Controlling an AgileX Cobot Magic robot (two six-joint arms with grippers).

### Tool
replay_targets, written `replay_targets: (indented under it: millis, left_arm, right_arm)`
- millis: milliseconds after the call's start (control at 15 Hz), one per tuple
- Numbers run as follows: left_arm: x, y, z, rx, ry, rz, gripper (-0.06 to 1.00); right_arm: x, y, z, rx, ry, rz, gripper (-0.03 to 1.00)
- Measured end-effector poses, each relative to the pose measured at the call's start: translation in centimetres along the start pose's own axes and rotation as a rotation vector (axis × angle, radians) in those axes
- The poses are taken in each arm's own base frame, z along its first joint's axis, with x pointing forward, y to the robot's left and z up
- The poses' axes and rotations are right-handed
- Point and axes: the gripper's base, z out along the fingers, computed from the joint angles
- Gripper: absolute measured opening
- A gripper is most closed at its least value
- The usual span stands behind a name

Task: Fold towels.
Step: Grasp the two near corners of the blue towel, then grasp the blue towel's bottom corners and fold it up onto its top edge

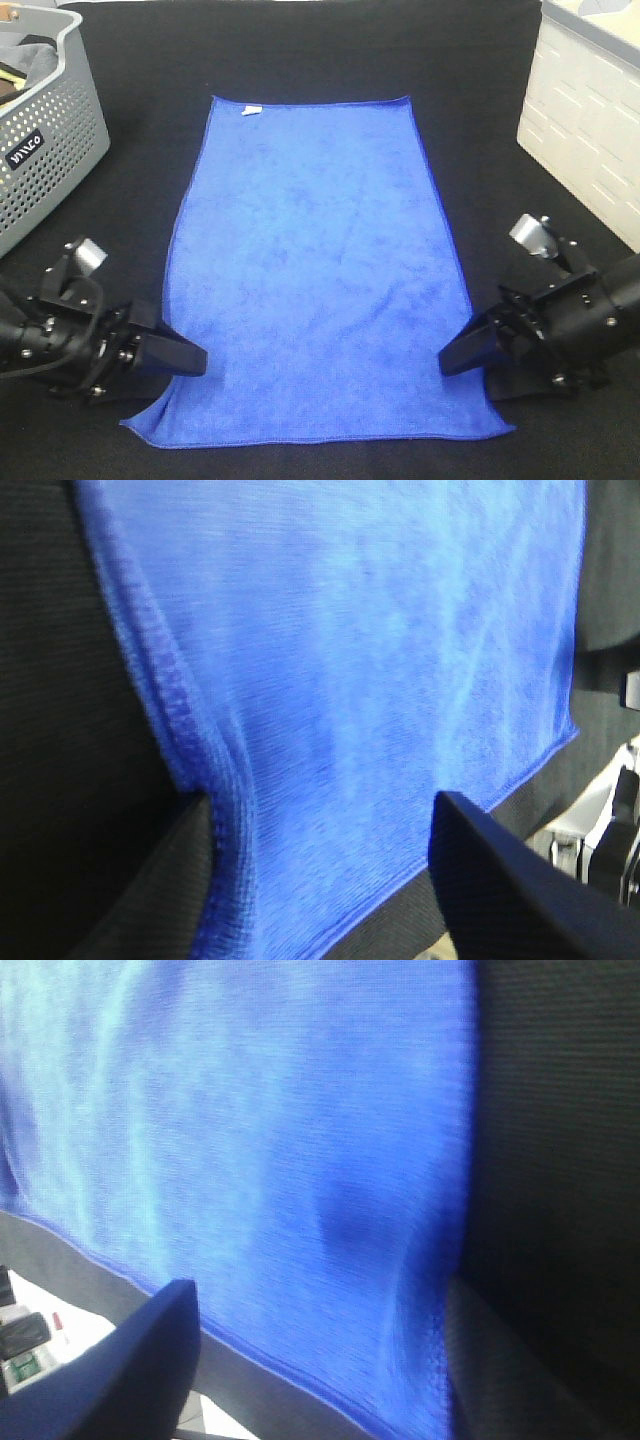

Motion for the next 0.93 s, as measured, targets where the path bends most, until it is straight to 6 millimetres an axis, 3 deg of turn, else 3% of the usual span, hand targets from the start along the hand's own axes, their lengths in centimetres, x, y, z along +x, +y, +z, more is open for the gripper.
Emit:
replay_targets:
  millis: [133, 200, 267, 333, 400, 467, 800, 933]
  left_arm:
    - [-0.2, -0.3, 0.4, -0.013, 0.004, 0.005, 0.56]
    - [-0.2, -0.3, 0.5, -0.032, 0.003, -0.009, 0.48]
    - [-0.3, -0.1, 0.6, -0.053, 0.002, -0.031, 0.37]
    - [-0.3, 0.2, 0.6, -0.08, 0.0, -0.036, 0.16]
    - [-0.3, 0.4, 0.7, -0.091, 0.002, -0.037, 0.04]
    - [-0.2, 0.4, 0.7, -0.091, 0.003, -0.035, 0.01]
    - [1.2, 0.1, -0.6, -0.134, 0.026, -0.037, 0.01]
    - [2.4, -0.4, -1.7, -0.138, 0.018, -0.037, 0.01]
  right_arm:
    - [0.0, 0.4, 0.7, -0.002, 0.01, 0.006, 0.62]
    - [0.0, 0.5, 0.9, 0.006, 0.007, 0.019, 0.54]
    - [0.0, 0.4, 1.1, 0.023, 0.004, 0.034, 0.41]
    - [-0.1, 0.1, 1.2, 0.05, -0.006, 0.048, 0.19]
    - [-0.1, 0.0, 1.2, 0.064, -0.012, 0.067, 0.06]
    - [0.0, -0.1, 1.3, 0.064, -0.01, 0.082, 0.0]
    - [0.3, 0.1, 0.5, 0.1, -0.018, 0.105, 0.0]
    - [1.6, 0.2, -0.2, 0.134, -0.023, 0.101, 0.0]
